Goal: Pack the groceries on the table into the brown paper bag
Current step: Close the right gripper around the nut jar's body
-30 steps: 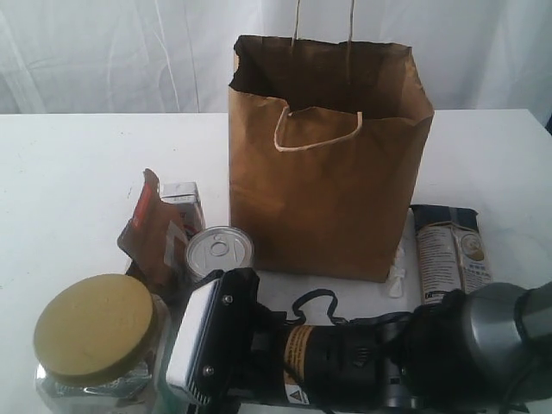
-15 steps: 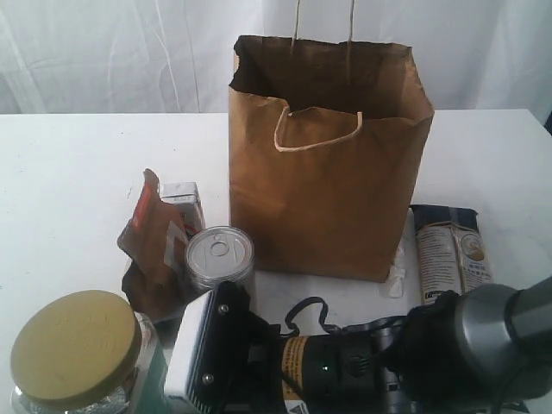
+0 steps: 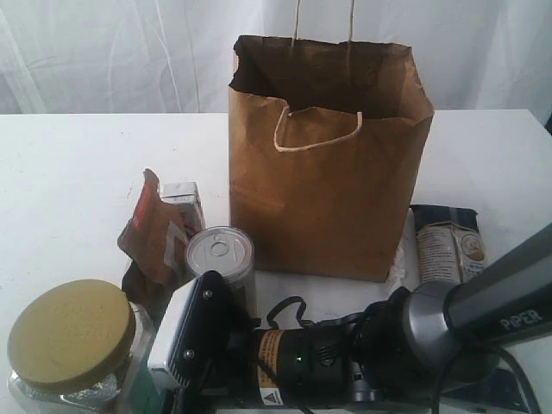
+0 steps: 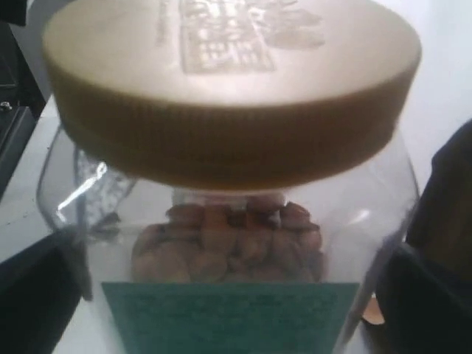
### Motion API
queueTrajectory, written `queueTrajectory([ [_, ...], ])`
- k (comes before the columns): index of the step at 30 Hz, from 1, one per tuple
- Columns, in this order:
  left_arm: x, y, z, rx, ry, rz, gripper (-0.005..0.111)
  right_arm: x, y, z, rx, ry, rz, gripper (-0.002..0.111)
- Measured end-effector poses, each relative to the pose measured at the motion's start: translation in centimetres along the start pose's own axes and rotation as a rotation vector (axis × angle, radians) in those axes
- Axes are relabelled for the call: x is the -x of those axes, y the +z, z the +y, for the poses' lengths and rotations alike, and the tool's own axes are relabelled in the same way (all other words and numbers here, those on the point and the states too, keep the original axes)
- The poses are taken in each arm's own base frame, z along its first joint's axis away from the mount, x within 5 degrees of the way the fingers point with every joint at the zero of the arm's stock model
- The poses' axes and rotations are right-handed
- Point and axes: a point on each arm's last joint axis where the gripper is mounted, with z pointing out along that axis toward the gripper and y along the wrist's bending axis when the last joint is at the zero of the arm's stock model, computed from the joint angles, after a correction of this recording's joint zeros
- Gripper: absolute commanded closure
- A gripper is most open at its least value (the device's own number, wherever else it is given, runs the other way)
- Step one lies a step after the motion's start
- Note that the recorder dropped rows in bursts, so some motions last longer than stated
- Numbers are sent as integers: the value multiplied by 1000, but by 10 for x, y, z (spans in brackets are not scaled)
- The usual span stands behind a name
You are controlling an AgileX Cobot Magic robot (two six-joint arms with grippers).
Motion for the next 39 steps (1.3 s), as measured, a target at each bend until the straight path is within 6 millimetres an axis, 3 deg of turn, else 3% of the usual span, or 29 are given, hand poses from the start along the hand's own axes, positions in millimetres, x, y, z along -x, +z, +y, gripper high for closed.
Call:
queueTrajectory([
  [15, 0, 0, 0, 0, 0, 0, 107, -5, 12, -7, -11, 65, 34, 10],
  [24, 0, 0, 0, 0, 0, 0, 107, -10, 18, -6, -27, 138, 51, 28],
  [29, 0, 0, 0, 0, 0, 0, 107, -9, 18, -7, -36, 146, 52, 49],
  [36, 0, 0, 0, 0, 0, 0, 107, -9, 18, -7, -38, 190, 48, 101],
  [39, 0, 0, 0, 0, 0, 0, 107, -6, 17, -7, -40, 238, 43, 108],
])
